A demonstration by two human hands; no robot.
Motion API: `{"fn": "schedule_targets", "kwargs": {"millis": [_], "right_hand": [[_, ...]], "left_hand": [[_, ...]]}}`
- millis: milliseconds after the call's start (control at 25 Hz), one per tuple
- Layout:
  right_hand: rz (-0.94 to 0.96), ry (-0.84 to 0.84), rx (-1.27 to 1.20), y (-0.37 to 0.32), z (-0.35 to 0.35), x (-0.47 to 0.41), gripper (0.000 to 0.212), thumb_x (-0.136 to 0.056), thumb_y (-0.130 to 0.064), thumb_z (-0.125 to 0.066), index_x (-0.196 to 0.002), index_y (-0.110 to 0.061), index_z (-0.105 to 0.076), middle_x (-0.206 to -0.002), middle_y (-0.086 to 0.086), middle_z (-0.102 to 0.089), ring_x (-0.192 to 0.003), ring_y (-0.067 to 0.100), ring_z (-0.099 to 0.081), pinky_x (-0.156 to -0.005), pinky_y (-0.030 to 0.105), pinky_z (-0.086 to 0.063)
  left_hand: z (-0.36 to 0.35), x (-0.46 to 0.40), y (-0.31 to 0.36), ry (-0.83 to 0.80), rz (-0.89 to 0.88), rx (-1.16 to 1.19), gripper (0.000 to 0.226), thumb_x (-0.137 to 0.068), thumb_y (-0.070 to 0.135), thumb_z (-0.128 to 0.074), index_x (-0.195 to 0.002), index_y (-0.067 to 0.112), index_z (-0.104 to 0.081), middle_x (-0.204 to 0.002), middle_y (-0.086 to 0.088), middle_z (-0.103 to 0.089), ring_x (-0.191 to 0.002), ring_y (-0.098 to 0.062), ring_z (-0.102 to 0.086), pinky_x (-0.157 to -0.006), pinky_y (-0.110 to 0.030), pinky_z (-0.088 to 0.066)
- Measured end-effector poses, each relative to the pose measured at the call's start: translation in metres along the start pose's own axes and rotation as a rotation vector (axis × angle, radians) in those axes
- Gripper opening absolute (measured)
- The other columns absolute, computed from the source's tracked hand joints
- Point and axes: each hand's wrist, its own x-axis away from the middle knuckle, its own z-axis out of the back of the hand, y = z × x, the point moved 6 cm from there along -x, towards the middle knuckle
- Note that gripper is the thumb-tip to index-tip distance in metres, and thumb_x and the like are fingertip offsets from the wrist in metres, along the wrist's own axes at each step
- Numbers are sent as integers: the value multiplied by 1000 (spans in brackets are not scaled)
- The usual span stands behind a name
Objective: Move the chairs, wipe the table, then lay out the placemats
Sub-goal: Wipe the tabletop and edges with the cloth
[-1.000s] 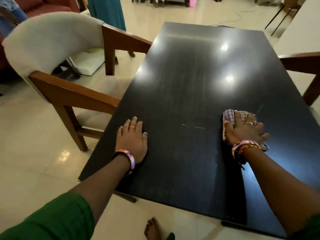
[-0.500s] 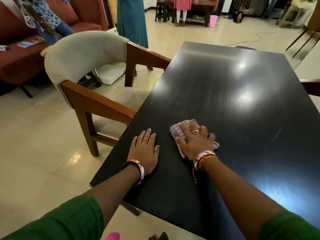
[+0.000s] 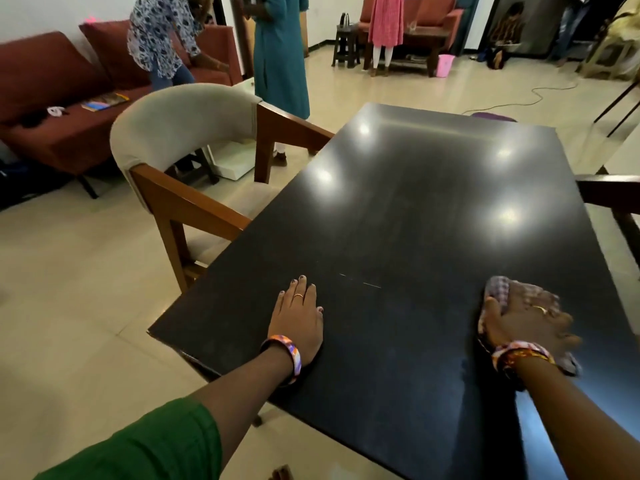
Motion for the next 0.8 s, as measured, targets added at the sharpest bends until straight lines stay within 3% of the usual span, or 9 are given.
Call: {"fn": "schedule_targets", "kwargs": {"millis": [80,200,280,400,600,680,800], "right_hand": [[226,-77,200,-30,0,31,59,-90,-58,-27,-144,-33,-28,-154,13,-21,-133,40,-26,-106,53,-23],[665,-231,202,-81,-15,74,57,-93,-57,-27,-147,-42,-14,-159,3,-11,-137,36,-17,-106,50,-19],[767,-251,249,-75,-19,70,57,-93,-57,-25,-147,-44,-10,-159,-2,-8,-139,33,-14,-106,50,-19],[650,-183,236,-26,-6,23,57,-93,-58,-26,-146,-44,-14,-159,-2,-11,-137,31,-20,-105,49,-22],[183,-165,192,89,26,-49,58,-94,-54,-25,-148,-34,-19,-157,7,-14,-136,39,-19,-110,53,-19],[155,-140,208,84,24,-46,58,-95,-53,-27,-148,-31,-21,-156,9,-15,-134,41,-20,-109,53,-20],[319,-136,153,35,12,-12,57,-93,-53,-31,-146,-33,-26,-155,9,-18,-133,39,-21,-106,52,-20]], "left_hand": [[-7,7,22,6,-12,9,53,-102,28,-23,-150,11,-10,-160,-7,-3,-148,-21,-3,-121,-34,-6],[-19,14,61,45,-11,17,53,-101,26,-22,-150,9,-10,-160,-8,-3,-148,-21,-2,-121,-34,-5],[-28,18,89,66,-14,13,53,-101,26,-22,-150,9,-11,-160,-8,-3,-148,-21,-2,-120,-34,-5],[-37,19,120,72,-31,2,52,-101,25,-21,-150,8,-11,-160,-9,-3,-148,-22,-2,-120,-34,-5],[-44,19,137,71,5,3,53,-100,26,-22,-149,8,-13,-160,-10,-5,-148,-23,-3,-120,-34,-6],[-44,17,138,65,7,7,53,-100,27,-23,-149,9,-14,-160,-9,-5,-148,-23,-3,-120,-34,-6],[-42,4,142,75,-15,17,54,-100,28,-24,-149,9,-15,-160,-9,-6,-148,-22,-4,-121,-34,-7]]}}
